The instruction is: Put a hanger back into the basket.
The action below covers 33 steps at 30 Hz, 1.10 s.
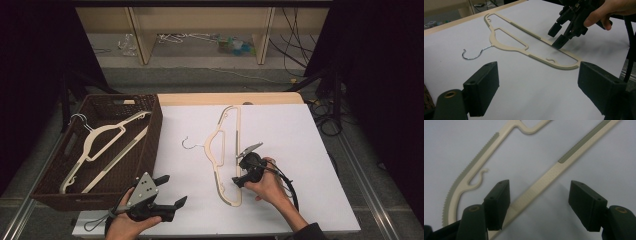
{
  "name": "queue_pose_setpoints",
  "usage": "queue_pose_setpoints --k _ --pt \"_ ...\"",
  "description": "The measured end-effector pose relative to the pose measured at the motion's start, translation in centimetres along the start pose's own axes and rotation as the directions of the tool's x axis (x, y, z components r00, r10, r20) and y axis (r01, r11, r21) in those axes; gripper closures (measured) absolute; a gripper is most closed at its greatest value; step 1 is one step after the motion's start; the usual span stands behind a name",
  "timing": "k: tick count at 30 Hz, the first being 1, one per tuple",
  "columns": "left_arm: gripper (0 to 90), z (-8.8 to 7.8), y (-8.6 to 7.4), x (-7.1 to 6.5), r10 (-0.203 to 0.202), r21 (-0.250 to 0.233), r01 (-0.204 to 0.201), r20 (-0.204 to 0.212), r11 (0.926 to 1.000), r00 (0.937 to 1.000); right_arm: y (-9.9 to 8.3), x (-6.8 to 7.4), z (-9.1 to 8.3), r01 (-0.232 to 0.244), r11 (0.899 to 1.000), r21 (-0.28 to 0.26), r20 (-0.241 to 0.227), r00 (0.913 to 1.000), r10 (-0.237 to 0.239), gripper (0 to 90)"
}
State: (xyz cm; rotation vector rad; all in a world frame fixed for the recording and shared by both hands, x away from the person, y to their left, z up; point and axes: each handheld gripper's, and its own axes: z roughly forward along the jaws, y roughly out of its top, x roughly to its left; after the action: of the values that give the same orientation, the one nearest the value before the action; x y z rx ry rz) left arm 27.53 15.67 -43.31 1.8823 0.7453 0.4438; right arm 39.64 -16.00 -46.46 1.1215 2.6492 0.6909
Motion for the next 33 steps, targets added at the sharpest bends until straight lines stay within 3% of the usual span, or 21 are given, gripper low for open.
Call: queue_pose_setpoints --k 7,14,23,26,29,33 --pt "17.3 0.0 0.0 0.0 0.013 0.01 -0.013 0.0 0.9999 0.9999 0.4 0.2 0.7 0.01 0.998 0.06 0.027 0.9995 -0.012 35.0" --pt "17.5 0.0 -0.1 0.0 0.012 0.015 -0.012 0.001 0.9998 0.9999 0.4 0.5 0.3 0.031 0.995 0.095 0.006 0.9995 -0.031 49.9" --pt "17.9 -0.2 -0.1 0.0 0.023 0.014 -0.023 -0.003 0.9996 0.9997 0.1 -0.2 0.0 0.066 0.992 0.103 -0.02 0.9977 -0.064 60.2" --pt "18.0 -0.3 -0.2 0.0 0.015 0.015 -0.015 -0.005 0.9998 0.9999 0.0 -0.4 -0.1 0.046 0.993 0.11 -0.032 0.9986 -0.043 62.4" --pt "18.1 -0.3 -0.2 -0.1 0.016 0.013 -0.015 -0.006 0.9998 0.9999 -0.1 -0.5 -0.2 -0.013 0.994 0.113 -0.027 0.9995 0.016 63.3" --pt "18.3 -0.3 -0.2 0.0 0.018 0.016 -0.018 -0.009 0.9997 0.9998 0.0 -0.3 -0.2 -0.027 0.992 0.127 -0.009 0.9995 0.029 60.5"
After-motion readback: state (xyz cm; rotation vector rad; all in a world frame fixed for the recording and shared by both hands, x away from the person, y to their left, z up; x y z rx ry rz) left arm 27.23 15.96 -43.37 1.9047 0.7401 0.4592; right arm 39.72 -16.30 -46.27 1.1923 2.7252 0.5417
